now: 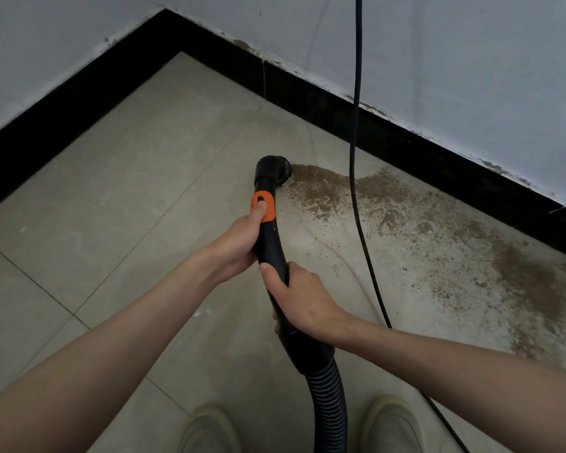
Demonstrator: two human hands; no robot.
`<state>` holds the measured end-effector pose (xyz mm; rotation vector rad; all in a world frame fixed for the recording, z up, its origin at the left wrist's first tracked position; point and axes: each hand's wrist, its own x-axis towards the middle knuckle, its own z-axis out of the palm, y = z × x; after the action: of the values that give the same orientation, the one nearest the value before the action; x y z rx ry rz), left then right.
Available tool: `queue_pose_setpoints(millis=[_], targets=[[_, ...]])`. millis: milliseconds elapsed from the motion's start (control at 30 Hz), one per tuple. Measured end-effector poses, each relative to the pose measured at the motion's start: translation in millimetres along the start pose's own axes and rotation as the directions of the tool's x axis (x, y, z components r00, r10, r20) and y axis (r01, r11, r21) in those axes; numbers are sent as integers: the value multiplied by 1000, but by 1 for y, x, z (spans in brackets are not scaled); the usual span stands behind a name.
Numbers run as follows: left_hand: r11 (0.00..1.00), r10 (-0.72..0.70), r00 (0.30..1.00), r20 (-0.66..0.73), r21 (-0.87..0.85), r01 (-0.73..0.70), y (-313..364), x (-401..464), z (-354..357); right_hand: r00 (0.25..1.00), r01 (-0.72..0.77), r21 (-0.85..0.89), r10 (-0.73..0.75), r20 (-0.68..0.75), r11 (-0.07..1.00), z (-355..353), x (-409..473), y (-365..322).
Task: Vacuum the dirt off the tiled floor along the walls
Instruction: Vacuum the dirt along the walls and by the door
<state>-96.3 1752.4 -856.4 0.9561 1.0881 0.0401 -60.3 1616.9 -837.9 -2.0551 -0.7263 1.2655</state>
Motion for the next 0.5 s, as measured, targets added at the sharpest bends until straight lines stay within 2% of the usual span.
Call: queue_pose_setpoints(millis=[200,500], targets=[[1000,-1,1000,-7,4,1,5,5,17,998,-38,-104,33,-57,994,-12,2,-1],[997,-48,999,-5,-62,48,4,8,21,998,-42,-231,31,-52,972,-17,4,-5]])
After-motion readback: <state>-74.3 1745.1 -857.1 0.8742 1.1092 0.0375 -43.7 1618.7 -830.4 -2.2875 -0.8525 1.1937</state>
